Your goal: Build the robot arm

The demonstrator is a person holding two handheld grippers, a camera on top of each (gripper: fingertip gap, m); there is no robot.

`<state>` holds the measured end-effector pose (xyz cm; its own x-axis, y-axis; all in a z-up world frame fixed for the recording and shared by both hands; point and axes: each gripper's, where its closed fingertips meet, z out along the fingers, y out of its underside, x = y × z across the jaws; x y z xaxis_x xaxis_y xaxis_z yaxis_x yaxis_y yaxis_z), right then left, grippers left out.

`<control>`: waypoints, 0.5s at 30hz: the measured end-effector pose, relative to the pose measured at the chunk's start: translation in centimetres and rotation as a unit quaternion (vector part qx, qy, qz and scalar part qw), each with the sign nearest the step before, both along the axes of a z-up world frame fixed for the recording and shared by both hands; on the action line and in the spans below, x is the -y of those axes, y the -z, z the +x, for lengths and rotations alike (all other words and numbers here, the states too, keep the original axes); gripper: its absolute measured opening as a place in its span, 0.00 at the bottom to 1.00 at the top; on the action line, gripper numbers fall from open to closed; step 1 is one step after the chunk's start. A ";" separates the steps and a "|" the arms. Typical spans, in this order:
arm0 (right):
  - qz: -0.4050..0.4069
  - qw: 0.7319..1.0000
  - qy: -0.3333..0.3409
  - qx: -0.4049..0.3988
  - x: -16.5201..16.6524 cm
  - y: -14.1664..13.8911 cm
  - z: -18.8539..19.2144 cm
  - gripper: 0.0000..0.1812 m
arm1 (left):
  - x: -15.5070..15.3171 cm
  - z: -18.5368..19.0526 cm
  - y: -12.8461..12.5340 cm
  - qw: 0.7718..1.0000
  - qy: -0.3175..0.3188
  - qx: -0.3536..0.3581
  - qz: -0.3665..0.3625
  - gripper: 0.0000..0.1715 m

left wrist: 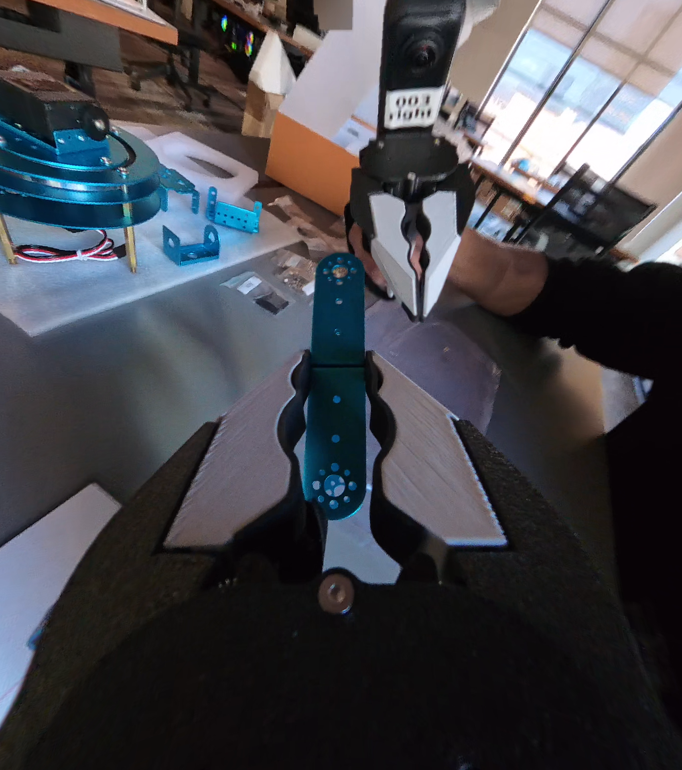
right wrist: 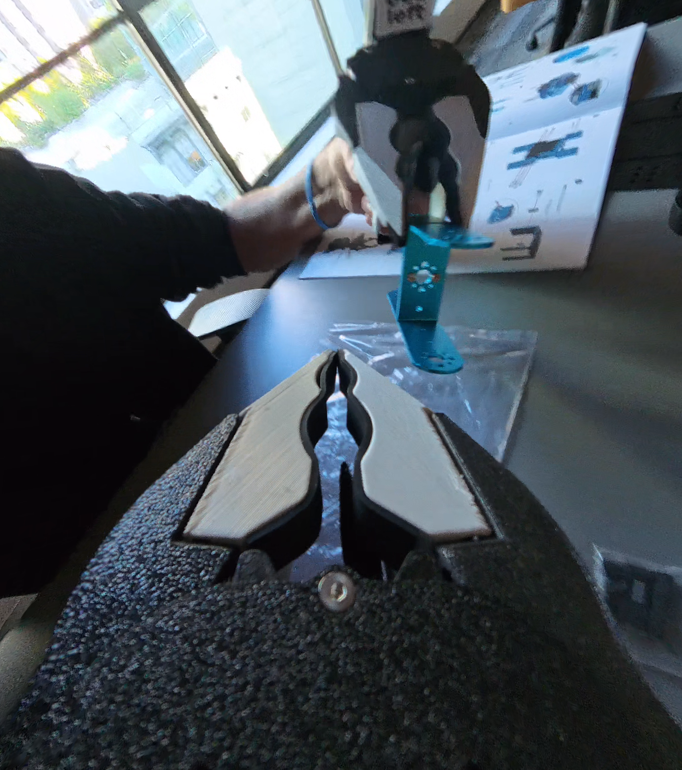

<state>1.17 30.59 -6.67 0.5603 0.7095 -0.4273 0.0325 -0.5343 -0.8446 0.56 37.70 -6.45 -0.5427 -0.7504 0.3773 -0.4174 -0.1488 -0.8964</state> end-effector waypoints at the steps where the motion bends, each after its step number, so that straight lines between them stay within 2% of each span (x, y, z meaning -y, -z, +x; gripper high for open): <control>1: -0.004 1.000 0.007 0.018 0.1 0.5 0.5 0.00 | 0.2 0.2 0.6 1.000 0.001 -0.006 0.029 0.14; 3: -0.042 0.996 0.003 0.073 1.2 2.4 1.6 0.00 | 0.8 0.6 1.7 0.997 0.007 -0.019 0.080 0.14; 5: -0.061 0.983 0.014 0.175 2.3 5.3 3.3 0.04 | 1.9 0.8 2.3 0.992 0.025 -0.016 0.119 0.14; 7: -0.057 0.978 0.019 0.201 3.2 6.0 3.7 0.03 | 2.8 1.2 3.0 0.986 0.039 -0.013 0.160 0.14; 10: -0.087 0.972 0.016 0.219 4.7 7.1 3.4 0.08 | 3.8 1.3 4.2 0.977 0.064 -0.018 0.205 0.15; 15: -0.009 0.950 0.019 0.311 3.8 8.9 3.3 0.06 | 3.9 1.1 4.7 0.973 0.081 -0.013 0.216 0.15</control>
<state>4.50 26.81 -15.58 0.7332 0.6798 -0.0178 0.5027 -0.5593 -0.6591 1.62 33.80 -11.12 -0.6610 -0.7478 0.0620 -0.4284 0.3082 -0.8494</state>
